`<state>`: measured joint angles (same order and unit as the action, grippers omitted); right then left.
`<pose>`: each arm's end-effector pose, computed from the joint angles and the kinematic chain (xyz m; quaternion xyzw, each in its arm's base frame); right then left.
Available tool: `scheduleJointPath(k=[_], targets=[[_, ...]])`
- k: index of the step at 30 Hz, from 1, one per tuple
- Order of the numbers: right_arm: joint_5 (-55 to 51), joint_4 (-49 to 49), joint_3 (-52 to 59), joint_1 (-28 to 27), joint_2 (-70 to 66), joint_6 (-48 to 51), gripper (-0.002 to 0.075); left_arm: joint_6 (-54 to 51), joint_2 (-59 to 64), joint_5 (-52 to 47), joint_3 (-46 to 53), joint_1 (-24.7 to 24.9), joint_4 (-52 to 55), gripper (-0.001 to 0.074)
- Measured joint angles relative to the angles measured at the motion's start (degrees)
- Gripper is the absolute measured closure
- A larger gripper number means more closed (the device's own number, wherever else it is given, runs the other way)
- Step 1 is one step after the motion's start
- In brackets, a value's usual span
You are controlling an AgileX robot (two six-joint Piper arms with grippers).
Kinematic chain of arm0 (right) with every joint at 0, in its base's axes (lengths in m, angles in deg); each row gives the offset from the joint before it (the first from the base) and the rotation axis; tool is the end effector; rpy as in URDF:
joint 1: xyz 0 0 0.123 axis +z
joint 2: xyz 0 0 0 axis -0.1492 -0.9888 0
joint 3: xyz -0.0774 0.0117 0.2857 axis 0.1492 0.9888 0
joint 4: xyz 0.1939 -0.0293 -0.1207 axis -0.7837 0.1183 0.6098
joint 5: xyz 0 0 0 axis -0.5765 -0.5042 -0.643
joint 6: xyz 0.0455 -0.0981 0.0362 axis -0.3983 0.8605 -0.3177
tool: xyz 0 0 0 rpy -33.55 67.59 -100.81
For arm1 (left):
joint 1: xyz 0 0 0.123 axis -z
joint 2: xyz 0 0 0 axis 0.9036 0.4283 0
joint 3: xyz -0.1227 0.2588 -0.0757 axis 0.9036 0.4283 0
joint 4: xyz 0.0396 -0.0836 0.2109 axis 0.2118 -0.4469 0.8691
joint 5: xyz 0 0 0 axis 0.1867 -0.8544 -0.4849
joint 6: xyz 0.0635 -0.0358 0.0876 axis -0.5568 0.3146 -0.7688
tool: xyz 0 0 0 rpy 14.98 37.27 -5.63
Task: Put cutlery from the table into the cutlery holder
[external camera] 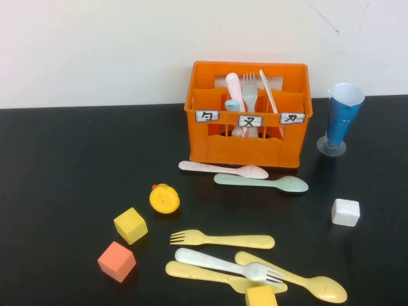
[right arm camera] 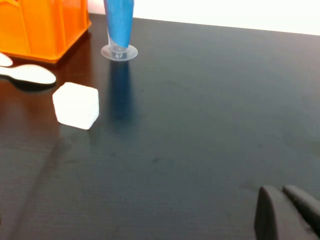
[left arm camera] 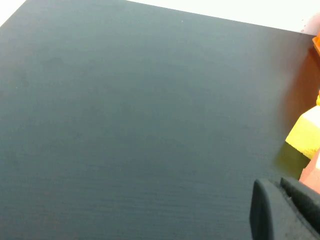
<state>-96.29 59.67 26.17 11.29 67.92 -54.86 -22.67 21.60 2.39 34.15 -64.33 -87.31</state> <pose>0.0428 -0.0015 0.1693 -0.0495 0.7905 -0.0288 0.6098 0.0422 -0.0061 0.1710 -0.0932 0.7870 -0.1067 0.6004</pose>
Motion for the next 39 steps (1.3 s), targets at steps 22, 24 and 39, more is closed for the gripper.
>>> scheduleJointPath(k=[22, 24, 39], targets=[[0.0, 0.0, 0.0, 0.0, 0.0, 0.0, 0.0729, 4.13, 0.0, 1.22, 0.22, 0.0, -10.76, 0.0736], [0.0, 0.0, 0.0, 0.0, 0.0, 0.0, 0.0729, 6.49, 0.0, 2.95, 0.34, 0.0, -18.27, 0.0736], [0.0, 0.0, 0.0, 0.0, 0.0, 0.0, 0.0729, 8.98, 0.0, 9.32, 0.58, 0.0, -44.44, 0.0736]])
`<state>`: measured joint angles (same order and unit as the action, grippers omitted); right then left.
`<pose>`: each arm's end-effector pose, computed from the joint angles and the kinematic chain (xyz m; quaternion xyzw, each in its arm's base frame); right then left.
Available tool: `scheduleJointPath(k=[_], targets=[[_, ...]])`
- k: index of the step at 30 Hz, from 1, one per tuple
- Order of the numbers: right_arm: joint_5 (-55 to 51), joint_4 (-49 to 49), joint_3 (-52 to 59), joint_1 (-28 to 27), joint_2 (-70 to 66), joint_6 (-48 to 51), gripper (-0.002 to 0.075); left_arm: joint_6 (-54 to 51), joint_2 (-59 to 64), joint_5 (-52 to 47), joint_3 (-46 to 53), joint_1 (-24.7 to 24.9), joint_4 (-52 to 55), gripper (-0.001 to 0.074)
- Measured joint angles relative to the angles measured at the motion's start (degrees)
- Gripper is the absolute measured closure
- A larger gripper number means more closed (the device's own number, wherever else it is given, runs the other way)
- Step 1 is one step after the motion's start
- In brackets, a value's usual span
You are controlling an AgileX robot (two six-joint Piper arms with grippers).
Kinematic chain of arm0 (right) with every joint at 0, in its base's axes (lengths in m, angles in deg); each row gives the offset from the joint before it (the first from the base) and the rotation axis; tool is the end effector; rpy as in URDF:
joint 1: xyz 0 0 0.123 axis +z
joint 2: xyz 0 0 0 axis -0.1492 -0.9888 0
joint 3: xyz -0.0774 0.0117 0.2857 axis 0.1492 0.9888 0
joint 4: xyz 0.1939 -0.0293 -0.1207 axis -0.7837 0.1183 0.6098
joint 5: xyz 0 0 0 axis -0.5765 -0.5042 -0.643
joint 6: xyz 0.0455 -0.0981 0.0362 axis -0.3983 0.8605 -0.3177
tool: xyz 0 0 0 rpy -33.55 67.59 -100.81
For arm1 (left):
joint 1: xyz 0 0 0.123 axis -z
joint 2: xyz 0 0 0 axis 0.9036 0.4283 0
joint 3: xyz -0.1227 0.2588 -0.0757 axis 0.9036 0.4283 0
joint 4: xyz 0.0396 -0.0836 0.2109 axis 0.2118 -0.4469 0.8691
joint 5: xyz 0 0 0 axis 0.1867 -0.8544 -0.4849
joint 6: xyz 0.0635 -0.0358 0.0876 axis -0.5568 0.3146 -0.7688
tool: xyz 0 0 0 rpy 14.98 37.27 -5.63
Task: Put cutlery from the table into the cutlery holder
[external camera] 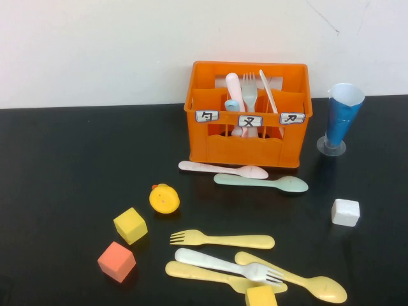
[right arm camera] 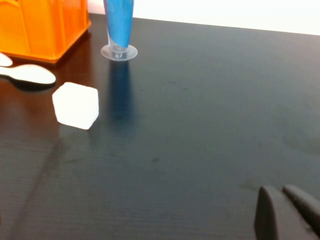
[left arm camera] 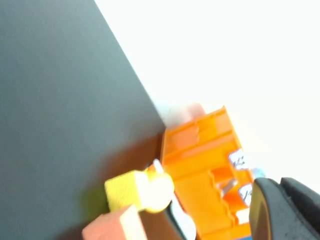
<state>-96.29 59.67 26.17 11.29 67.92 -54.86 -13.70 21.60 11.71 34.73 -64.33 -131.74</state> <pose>0.0428 -0.0015 0.1693 -0.0495 0.7905 -0.0288 0.6098 0.0452 -0.0167 0.1935 -0.3670 0.6202 -0.4383 0.5372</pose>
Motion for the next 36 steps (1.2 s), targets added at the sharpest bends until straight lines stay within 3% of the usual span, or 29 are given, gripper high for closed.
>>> scheduleJointPath(k=[3, 7, 12, 18, 21, 25, 36], targets=[[0.0, 0.0, 0.0, 0.0, 0.0, 0.0, 0.0729, -2.39, 0.0, 1.88, 0.0, 0.0, -0.95, 0.0736], [0.0, 0.0, 0.0, 0.0, 0.0, 0.0, 0.0729, -15.27, 0.0, -1.94, -5.99, 0.0, 0.46, 0.0736], [0.0, 0.0, 0.0, 0.0, 0.0, 0.0, 0.0729, -25.48, 3.72, -16.04, -19.37, 0.0, 9.87, 0.0736], [0.0, 0.0, 0.0, 0.0, 0.0, 0.0, 0.0729, -32.36, 17.73, -38.04, -32.49, 0.0, 27.0, 0.0736], [0.0, 0.0, 0.0, 0.0, 0.0, 0.0, 0.0729, -35.84, 24.59, -43.98, -38.01, 1.53, 32.9, 0.0736], [0.0, 0.0, 0.0, 0.0, 0.0, 0.0, 0.0729, -39.82, 34.29, -47.58, -44.07, 7.66, 35.23, 0.0736], [0.0, 0.0, 0.0, 0.0, 0.0, 0.0, 0.0729, -46.74, 63.77, -52.73, -54.47, 36.08, 46.92, 0.0698]])
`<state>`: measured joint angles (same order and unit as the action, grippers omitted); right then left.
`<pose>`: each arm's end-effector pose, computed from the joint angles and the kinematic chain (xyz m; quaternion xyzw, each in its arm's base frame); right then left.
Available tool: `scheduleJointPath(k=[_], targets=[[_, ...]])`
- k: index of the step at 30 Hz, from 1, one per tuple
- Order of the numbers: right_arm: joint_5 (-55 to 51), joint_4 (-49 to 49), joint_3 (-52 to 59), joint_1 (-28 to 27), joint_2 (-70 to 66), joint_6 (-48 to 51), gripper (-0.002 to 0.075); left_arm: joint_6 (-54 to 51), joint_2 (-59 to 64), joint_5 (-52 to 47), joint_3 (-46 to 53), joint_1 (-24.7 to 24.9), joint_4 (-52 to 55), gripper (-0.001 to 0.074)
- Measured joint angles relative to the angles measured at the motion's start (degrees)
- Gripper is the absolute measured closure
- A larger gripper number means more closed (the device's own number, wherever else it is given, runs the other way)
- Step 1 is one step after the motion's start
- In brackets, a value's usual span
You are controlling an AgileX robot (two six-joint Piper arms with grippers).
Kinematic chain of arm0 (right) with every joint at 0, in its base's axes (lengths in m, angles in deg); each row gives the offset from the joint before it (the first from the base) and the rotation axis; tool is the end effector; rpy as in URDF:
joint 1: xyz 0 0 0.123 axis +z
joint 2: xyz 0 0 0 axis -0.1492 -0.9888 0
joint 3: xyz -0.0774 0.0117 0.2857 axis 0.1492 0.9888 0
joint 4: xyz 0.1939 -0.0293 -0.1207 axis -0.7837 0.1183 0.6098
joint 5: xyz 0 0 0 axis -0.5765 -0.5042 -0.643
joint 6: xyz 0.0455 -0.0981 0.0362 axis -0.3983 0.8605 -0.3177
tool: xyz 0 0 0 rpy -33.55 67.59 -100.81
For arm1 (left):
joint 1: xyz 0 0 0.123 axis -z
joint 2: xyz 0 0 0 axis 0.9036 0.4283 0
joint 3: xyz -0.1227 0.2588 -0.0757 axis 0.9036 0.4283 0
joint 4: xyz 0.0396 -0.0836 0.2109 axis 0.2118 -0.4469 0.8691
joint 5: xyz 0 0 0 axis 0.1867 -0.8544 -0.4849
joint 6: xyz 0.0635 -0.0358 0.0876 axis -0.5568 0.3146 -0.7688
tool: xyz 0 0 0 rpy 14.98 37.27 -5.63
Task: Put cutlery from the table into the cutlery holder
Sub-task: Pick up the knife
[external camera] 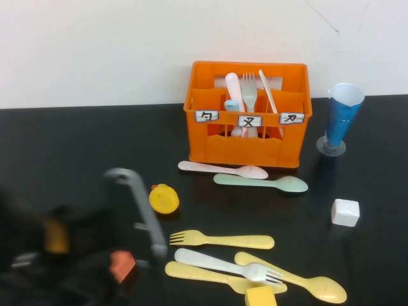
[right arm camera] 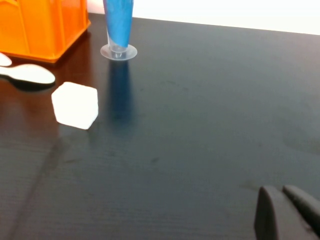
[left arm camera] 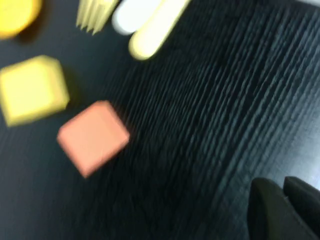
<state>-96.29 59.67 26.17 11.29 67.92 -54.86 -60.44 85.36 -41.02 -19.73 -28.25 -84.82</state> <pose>0.0428 -0.0015 0.1693 -0.0495 0.7905 -0.0288 0.6098 0.1333 -0.1119 0.2997 0.5237 0.8294 -0.0624 0.1841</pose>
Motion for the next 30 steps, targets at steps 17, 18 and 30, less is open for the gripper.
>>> scheduleJointPath(k=[17, 18, 30], targets=[[0.0, 0.0, 0.0, 0.0, 0.0, 0.0, 0.0729, -8.66, 29.39, 5.96, -15.23, 11.45, -2.49, 0.048], [0.0, 0.0, 0.0, 0.0, 0.0, 0.0, 0.0729, -8.81, 30.09, 6.35, -15.32, 11.45, -2.03, 0.0472], [0.0, 0.0, 0.0, 0.0, 0.0, 0.0, 0.0729, -15.57, 37.81, 13.2, -15.66, 11.45, 3.56, 0.0461]])
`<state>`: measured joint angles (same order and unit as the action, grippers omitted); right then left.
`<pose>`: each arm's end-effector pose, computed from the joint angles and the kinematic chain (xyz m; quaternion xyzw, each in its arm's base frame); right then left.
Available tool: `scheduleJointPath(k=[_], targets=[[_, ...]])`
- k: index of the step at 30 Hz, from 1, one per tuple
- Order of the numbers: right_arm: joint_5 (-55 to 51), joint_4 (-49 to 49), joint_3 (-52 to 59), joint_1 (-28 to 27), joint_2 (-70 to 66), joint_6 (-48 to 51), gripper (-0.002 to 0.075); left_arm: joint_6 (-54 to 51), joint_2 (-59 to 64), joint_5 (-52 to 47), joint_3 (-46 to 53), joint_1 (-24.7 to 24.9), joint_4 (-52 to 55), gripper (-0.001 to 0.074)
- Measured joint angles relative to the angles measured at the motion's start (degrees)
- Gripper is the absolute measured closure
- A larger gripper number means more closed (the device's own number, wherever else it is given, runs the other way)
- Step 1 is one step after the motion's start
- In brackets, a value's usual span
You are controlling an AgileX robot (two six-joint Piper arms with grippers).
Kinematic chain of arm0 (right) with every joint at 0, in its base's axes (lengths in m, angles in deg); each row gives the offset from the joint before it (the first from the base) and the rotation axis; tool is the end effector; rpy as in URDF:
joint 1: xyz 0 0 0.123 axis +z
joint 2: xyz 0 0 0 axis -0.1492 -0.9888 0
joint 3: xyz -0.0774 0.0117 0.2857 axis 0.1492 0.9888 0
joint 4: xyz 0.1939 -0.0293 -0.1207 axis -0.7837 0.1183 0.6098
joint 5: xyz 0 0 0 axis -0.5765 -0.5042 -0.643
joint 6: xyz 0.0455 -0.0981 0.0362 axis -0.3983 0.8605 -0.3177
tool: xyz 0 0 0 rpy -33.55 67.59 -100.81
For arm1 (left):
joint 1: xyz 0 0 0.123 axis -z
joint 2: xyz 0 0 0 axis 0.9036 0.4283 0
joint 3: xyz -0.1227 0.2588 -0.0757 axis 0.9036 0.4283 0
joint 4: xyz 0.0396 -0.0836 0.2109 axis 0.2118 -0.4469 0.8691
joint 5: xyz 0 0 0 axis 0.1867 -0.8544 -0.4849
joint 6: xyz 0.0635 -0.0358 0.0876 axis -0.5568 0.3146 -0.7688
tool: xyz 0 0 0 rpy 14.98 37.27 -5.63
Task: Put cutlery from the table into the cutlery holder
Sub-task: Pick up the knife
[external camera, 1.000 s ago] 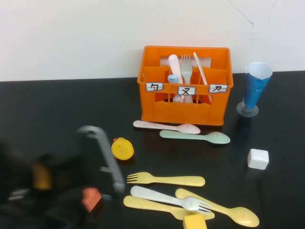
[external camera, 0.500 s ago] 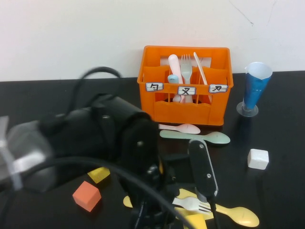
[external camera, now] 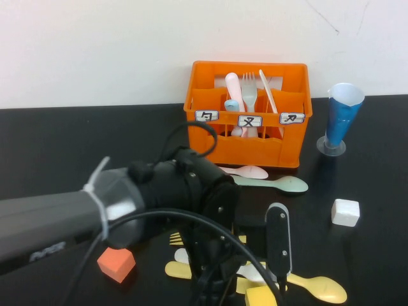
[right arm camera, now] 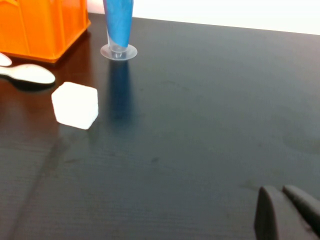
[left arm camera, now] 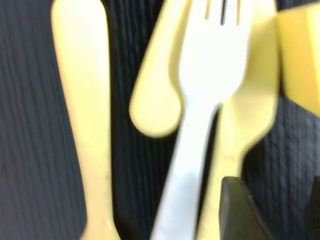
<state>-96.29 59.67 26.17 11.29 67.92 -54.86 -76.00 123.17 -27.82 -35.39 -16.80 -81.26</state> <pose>0.0428 -0.0015 0.1693 -0.0495 0.7905 -0.0288 0.6098 0.2203 -0.2493 0.2088 0.7137 0.6914 -0.0214 0.1100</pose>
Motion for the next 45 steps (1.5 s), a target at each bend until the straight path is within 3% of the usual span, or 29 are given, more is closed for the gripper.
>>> scheduleJointPath(k=[9, 24, 26, 31, 40, 45], targets=[[0.0, 0.0, 0.0, 0.0, 0.0, 0.0, 0.0729, -0.72, 3.21, 5.55, -0.08, -0.76, 0.36, 0.0461], [0.0, 0.0, 0.0, 0.0, 0.0, 0.0, 0.0729, -0.71, 3.97, 4.42, -0.12, -0.89, -2.29, 0.0465], [0.0, 0.0, 0.0, 0.0, 0.0, 0.0, 0.0729, -0.71, 4.22, 3.39, -0.34, -0.89, -3.01, 0.0492], [0.0, 0.0, 0.0, 0.0, 0.0, 0.0, 0.0729, -0.71, 4.52, 2.65, -0.58, -0.66, -3.27, 0.0645], [0.0, 0.0, 0.0, 0.0, 0.0, -0.1, 0.0729, -0.71, 3.48, 1.21, -0.18, -0.66, -3.06, 0.0645], [0.0, 0.0, 0.0, 0.0, 0.0, -0.1, 0.0729, -0.38, -1.98, 2.13, 0.35, -0.66, -2.97, 0.0717]])
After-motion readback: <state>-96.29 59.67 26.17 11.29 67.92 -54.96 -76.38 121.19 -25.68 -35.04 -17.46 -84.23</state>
